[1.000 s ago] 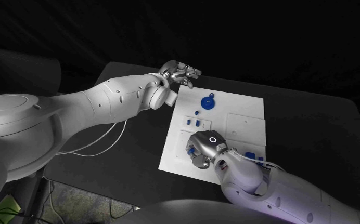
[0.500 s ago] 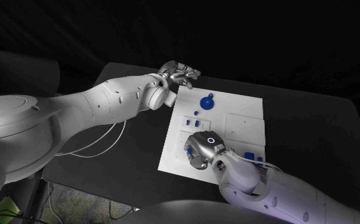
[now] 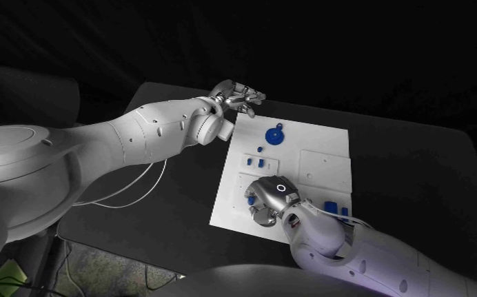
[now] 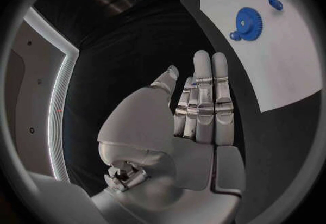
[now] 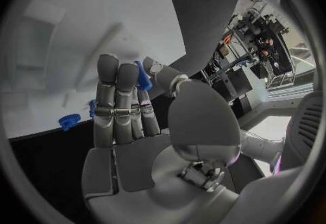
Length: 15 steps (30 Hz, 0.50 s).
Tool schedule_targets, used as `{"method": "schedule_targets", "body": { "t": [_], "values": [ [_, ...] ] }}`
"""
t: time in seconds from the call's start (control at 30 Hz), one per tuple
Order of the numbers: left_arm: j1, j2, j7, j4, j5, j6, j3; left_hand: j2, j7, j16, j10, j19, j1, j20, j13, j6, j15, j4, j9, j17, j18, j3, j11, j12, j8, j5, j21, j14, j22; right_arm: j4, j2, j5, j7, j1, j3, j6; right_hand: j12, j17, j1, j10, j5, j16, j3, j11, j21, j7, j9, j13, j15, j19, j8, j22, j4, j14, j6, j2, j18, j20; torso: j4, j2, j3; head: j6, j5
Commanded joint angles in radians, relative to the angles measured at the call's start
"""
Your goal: Assemble the parts on the task board
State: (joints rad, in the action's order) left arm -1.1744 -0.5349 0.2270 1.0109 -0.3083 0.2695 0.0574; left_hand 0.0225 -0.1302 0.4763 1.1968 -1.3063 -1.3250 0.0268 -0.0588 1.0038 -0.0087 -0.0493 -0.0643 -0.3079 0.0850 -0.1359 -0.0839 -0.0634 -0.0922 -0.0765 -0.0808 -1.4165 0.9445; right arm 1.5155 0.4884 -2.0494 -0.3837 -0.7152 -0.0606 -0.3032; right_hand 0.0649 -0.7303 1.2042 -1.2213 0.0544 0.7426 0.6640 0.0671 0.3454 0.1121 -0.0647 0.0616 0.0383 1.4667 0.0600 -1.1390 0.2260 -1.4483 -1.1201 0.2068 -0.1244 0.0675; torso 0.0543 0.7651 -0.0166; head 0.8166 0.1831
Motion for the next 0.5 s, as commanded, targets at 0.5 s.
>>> {"method": "schedule_targets", "body": {
  "t": [0.5],
  "values": [
    [0.0, -0.001, 0.002, 0.0, 0.004, -0.012, -0.001, 0.008, -0.003, -0.001, -0.01, 0.003, -0.001, -0.004, -0.002, -0.009, 0.005, -0.002, 0.001, 0.002, -0.007, 0.005, 0.0, 0.002, -0.001, 0.004, 0.0, 0.006, -0.002, 0.014, 0.007, 0.055, 0.047, 0.004, 0.004, -0.147, 0.01, 0.02, 0.04, 0.121, -0.003, -0.001, -0.094, 0.024, -0.039, -0.012, 0.0, -0.001, -0.016, 0.036, 0.003, 0.035, 0.0, 0.015, 0.082, 0.033, -0.037, -0.021, 0.0002, 0.0, 0.0002, 0.0, 0.001]
  ]
}}
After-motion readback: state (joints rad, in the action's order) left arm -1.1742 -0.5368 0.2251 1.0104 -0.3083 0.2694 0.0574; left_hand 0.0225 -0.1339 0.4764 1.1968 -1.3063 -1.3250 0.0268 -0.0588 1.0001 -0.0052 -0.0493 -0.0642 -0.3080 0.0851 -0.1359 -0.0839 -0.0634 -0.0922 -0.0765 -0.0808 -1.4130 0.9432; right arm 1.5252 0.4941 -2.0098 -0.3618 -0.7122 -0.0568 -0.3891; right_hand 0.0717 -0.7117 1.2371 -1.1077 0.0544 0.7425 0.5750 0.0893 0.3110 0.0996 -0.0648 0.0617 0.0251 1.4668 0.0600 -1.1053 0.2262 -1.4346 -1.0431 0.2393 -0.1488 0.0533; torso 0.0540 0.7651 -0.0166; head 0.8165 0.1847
